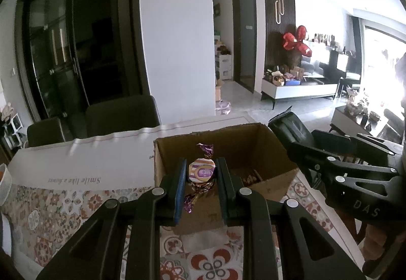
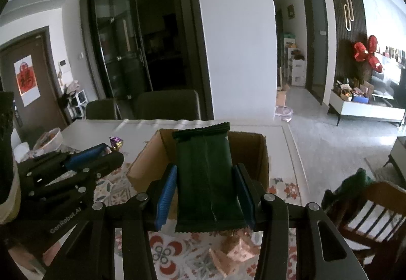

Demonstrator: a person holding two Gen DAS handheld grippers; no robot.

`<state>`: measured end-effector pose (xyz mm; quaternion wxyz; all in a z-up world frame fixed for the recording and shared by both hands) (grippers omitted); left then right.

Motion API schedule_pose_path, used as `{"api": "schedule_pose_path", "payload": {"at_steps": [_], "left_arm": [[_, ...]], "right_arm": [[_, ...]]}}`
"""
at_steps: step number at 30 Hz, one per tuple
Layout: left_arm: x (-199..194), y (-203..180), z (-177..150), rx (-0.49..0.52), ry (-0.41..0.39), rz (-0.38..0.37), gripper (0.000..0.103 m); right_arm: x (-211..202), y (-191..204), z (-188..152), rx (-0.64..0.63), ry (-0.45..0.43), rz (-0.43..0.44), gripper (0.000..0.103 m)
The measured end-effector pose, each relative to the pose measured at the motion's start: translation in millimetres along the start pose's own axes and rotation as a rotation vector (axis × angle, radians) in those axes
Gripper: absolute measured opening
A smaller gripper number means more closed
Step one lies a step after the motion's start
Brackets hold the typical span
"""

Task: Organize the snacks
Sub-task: 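Carry both snacks into the box and open both grippers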

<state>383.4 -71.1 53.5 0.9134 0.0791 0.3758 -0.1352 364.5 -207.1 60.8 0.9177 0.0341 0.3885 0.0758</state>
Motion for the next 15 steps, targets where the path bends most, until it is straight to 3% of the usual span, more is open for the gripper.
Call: {"api": "schedule_pose_path", "payload": {"at_steps": [15], "left_arm": [[65.2,7.7,27.9,-0.012,0.088,-0.007,0.024]], "right_arm": [[57.6,-13.9,31.8,-0.02,0.075,0.001,0.047]]}}
Point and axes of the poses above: each gripper's, at about its wrist camera, not at the fingertips, and x roughly the way its jaws point, y to its left, z to its top, the point moved 8 cm from there along x, roughly the way its jaws point, and after that the axes turned 13 degrees about y, right-handed, at the moved point
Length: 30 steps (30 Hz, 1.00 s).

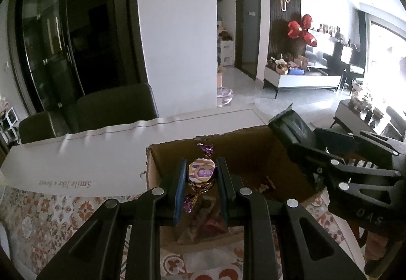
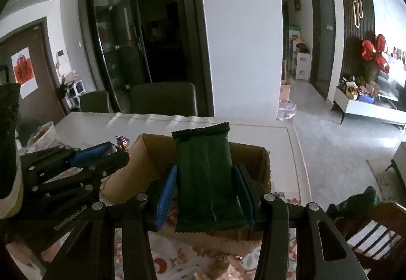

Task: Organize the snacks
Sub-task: 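Carry both snacks into the box and open both grippers, then withdraw both grippers from the box toward the remaining snacks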

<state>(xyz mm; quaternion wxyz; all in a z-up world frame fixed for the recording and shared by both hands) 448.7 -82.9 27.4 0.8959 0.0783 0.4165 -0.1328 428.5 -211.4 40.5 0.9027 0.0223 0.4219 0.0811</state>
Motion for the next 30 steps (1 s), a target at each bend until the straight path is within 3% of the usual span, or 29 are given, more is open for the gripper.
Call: {"api": "schedule_pose_path", "payload": {"at_steps": [1,2,3,7,18,30], "left_arm": [[2.4,0.8,1.3,0.002,0.002,0.005,0.035],[4.2,1.6,2.4,0.002,0.001,0.012,0.053],[4.5,3.2,4.1,-0.001,-0.007,0.02,0.059],[-3.1,8.8,3.3,-0.006,-0.035,0.06,0.062],[-54.9,7.4,-25.9,-0.022,-0.102,0.087,0.075],[-112.8,-19.7,-73.1,0.024,-0.168,0.063,0.079]], "right_arm": [[2.9,-0.3,1.1,0.002,0.005,0.001,0.047],[6.4,-0.8,1.6,0.003,0.011,0.0,0.047],[9.0,-1.2,1.9,0.004,0.017,-0.005,0.048],[10.2,-8.3,-1.1,0.026,0.017,-0.048,0.067],[-42.3,-0.5,-26.6,0.002,-0.08,-0.143,0.067],[-99.6,12.2,-73.2,0.02,-0.143,-0.115,0.067]]}}
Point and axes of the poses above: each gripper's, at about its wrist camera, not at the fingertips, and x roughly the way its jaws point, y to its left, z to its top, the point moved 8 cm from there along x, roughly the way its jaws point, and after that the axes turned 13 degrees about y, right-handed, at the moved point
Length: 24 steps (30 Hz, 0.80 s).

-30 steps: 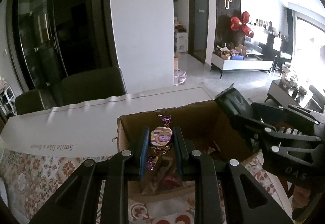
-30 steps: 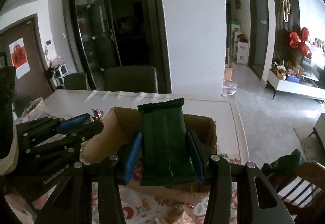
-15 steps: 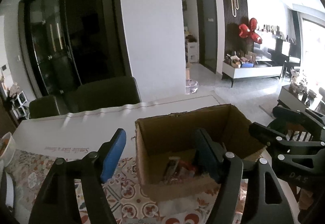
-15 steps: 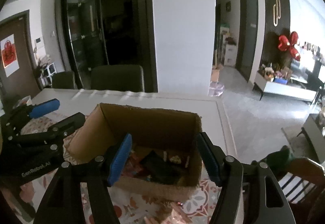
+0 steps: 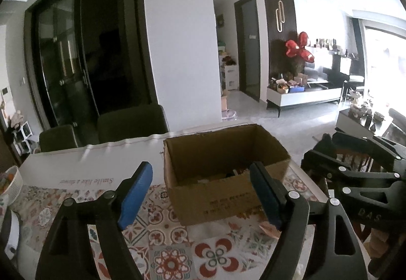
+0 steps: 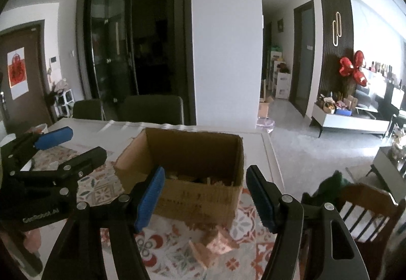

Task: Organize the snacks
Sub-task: 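Withdraw both grippers from the box toward the remaining snacks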

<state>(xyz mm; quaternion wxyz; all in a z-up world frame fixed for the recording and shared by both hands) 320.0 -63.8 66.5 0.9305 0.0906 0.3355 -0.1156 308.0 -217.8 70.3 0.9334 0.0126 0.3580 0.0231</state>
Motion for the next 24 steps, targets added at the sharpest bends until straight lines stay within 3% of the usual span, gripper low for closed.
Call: {"api": "schedule_pose_path", "payload": {"at_steps": [11,24], "left_arm": [[-27.3,-22.1,-43.9,0.048,0.004,-0.055,0.08],[-16.0,-44.6,-110.7,0.091,0.124,-0.094,0.08]], "right_arm": [[-25.7,2.9,-47.6,0.032,0.013,0.023,0.067],[-15.5,-5.6,-117.0,0.055,0.127,0.014,0.067]]}}
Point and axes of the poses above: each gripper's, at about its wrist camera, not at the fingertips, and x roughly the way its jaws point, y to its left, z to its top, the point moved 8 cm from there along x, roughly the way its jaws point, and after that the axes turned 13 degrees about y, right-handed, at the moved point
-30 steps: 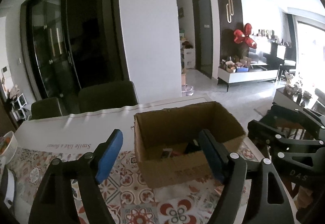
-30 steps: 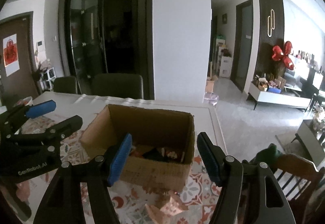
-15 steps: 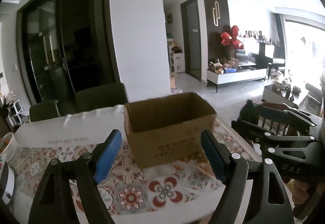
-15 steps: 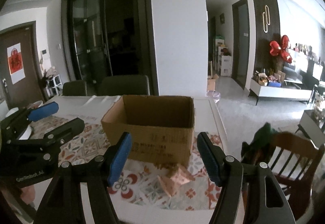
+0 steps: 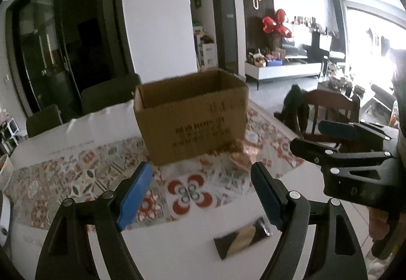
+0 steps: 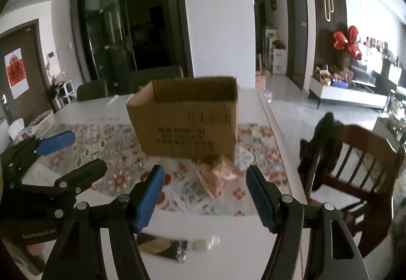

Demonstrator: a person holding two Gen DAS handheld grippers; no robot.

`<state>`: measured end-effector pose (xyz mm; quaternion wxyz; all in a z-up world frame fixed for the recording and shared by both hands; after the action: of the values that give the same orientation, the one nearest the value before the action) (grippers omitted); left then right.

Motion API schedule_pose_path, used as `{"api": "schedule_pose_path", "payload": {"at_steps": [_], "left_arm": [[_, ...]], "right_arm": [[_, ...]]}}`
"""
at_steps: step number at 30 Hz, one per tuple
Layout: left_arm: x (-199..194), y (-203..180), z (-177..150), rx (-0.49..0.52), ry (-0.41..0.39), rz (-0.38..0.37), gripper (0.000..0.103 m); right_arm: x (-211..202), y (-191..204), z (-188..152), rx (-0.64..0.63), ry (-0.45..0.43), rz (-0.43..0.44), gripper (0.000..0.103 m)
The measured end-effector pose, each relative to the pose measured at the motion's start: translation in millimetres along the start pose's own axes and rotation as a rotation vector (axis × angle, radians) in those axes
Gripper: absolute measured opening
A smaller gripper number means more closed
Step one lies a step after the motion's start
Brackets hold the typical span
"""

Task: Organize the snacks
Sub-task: 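Withdraw both grippers from the box toward the remaining snacks, then reach the left gripper to the brown-and-black packet and grasp it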

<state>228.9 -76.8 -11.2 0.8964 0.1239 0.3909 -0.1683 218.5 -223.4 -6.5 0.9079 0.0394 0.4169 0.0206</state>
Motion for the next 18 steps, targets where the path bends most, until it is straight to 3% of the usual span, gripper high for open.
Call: {"api": "schedule_pose_path", "payload": {"at_steps": [11,18], "left_arm": [[21.1,-14.2,-45.4,0.113,0.043,-0.04,0.08],[33.0,-28.7,-71.4,0.269,0.018,-0.01,0.08]], "right_arm": [[18.0,4.9,-41.3,0.001,0.055,-0.042,0.067],[37.2,3.1,-71.9,0.031,0.118,-0.068,0.067]]}}
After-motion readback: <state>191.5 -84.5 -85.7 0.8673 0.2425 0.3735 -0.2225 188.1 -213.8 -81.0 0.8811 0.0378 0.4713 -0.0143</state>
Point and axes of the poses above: each gripper's, at about its wrist camera, not at the fingertips, and x roughly the way its jaws point, y to its left, z to its top, the point moved 8 cm from there along x, roughly the way its jaws point, and after that the axes turned 13 degrees about y, right-handed, at the moved point
